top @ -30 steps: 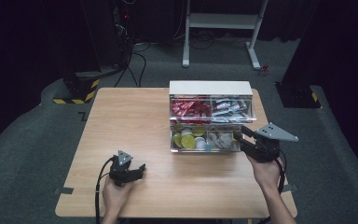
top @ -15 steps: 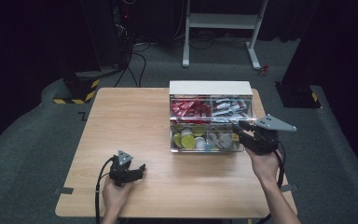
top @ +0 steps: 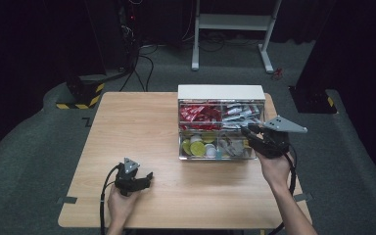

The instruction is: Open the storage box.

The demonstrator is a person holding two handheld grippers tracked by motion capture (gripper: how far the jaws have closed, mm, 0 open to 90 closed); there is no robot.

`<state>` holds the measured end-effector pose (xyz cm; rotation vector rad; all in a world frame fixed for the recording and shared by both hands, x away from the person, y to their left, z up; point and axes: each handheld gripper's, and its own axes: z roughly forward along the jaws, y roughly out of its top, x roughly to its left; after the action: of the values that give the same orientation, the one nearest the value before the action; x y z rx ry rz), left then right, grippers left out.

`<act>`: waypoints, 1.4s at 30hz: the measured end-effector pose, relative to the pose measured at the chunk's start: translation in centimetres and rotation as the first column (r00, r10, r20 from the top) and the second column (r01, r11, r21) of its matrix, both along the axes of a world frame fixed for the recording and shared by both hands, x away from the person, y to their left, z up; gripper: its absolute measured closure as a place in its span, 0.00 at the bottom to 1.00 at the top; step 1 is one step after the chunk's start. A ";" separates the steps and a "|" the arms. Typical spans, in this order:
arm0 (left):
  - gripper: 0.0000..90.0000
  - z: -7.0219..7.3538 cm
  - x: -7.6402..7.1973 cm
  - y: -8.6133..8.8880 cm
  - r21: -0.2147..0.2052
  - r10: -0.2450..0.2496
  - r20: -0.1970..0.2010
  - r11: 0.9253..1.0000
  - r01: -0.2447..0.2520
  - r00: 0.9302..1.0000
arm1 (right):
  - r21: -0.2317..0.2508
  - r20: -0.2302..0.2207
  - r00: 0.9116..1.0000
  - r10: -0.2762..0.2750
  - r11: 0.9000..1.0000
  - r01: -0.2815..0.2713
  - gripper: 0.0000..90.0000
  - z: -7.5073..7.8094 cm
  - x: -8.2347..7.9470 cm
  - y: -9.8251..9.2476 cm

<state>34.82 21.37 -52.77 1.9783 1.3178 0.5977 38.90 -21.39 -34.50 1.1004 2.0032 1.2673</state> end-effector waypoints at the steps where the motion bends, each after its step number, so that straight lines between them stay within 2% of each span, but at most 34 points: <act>1: 0.28 0.0 0.0 0.0 0.000 0.000 0.000 1.000 0.000 1.000 | -0.001 0.000 1.000 0.000 1.000 0.000 0.74 0.1 0.0 0.0; 9: 0.28 0.0 0.0 0.0 0.000 0.000 0.000 1.000 0.000 1.000 | 0.035 0.024 1.000 -0.007 0.999 0.007 0.73 1.2 0.2 -0.1; 31: 0.28 0.0 0.0 0.0 -0.002 -0.003 -0.002 1.000 0.003 1.000 | 0.018 0.033 0.999 -0.003 1.000 0.002 0.71 3.2 1.1 0.4; 42: 0.29 0.0 0.0 0.0 -0.002 -0.004 -0.003 1.000 0.004 1.000 | 0.028 0.030 1.000 -0.003 1.000 0.002 0.71 4.3 1.7 0.4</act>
<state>34.82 21.42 -52.75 1.9808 1.3156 0.5918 40.55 -20.96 -30.23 1.0902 1.9669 1.3067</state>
